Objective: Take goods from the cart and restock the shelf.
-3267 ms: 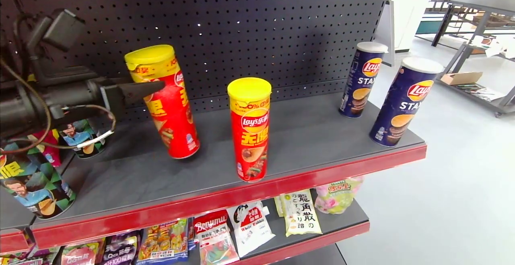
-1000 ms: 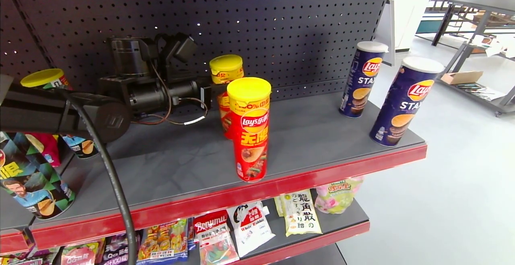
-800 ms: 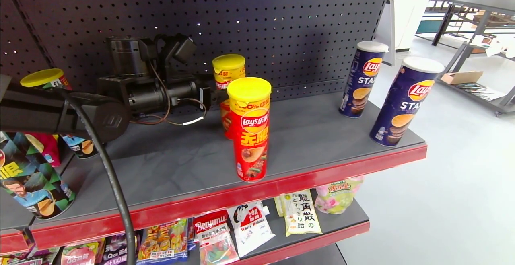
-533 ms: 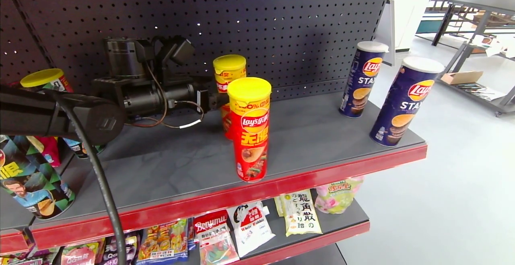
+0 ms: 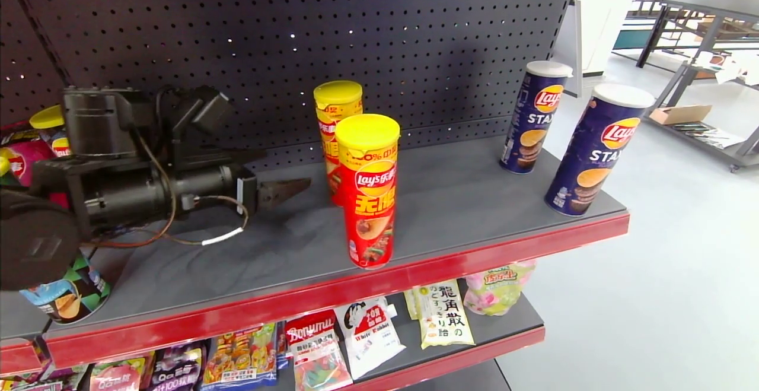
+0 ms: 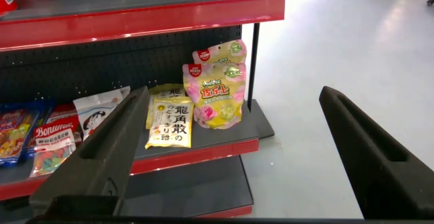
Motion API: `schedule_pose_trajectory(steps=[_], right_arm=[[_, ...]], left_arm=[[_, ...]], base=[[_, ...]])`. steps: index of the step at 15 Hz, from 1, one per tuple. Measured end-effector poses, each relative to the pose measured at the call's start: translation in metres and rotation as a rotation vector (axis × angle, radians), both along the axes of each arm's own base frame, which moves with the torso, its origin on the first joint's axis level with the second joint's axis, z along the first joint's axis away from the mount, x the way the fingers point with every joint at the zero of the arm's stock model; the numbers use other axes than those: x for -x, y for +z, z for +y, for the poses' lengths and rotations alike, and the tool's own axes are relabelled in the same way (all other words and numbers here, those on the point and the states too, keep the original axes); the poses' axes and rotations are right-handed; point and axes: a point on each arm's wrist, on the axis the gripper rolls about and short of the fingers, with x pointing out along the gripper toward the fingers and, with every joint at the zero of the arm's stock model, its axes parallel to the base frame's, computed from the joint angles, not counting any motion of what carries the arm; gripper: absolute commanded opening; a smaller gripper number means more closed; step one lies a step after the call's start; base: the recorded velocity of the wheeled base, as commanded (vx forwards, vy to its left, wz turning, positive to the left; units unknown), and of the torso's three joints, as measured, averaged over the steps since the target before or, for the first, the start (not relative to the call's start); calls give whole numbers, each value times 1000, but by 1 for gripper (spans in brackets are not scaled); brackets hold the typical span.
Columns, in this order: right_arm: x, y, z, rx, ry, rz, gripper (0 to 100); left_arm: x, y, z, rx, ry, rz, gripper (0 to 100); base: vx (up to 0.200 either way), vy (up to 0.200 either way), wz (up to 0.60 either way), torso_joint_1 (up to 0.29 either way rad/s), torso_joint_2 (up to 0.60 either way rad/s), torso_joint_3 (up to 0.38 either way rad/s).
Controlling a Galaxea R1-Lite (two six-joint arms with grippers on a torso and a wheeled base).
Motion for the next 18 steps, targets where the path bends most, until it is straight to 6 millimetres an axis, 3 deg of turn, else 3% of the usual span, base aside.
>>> schedule_pose_trajectory(steps=[3,7,10,12,13,18], right_arm=[[0,0,0,0,0,0,100],[0,0,0,0,0,0,100],[0,0,0,0,0,0,100],[0,0,0,0,0,0,100],[0,0,0,0,0,0,100],[0,0,0,-1,-1,0,100]], left_arm=[[65,3,19,-27,32,71,100],[174,9,52,-13,115,87,100],[238,-15,70,26,336,21,100],[264,-42,78,60,596,37,100],[272,-49,80,77,638,35,100],[293,-98,80,95,613,-88,100]], base=[[0,0,0,0,0,0],[0,0,0,0,0,0],[0,0,0,0,0,0],[0,0,0,0,0,0],[0,0,0,0,0,0],[0,0,0,0,0,0]])
